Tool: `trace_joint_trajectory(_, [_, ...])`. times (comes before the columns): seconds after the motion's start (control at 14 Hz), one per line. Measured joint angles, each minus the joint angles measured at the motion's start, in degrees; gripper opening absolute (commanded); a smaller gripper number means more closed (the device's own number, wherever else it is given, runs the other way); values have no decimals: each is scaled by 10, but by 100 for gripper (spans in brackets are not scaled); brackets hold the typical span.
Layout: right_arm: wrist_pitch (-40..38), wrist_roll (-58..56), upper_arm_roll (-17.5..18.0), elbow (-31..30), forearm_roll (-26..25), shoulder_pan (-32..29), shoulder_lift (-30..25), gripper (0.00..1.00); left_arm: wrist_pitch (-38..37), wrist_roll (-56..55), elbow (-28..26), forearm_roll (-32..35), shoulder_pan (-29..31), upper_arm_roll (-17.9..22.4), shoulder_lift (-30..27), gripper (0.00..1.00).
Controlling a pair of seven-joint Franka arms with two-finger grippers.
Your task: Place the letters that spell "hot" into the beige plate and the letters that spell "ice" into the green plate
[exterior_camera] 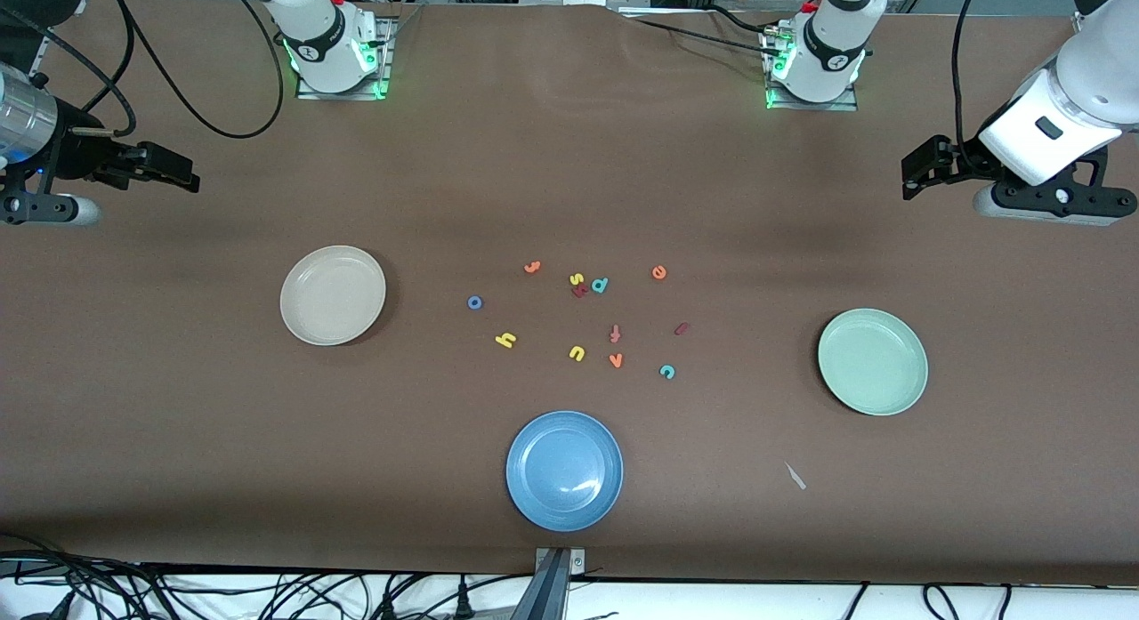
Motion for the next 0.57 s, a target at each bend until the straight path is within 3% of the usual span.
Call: trace_joint_trajectory(0.57, [0, 0, 1, 0, 0, 6, 4, 100, 0, 0, 0, 0, -2, 0, 0, 100])
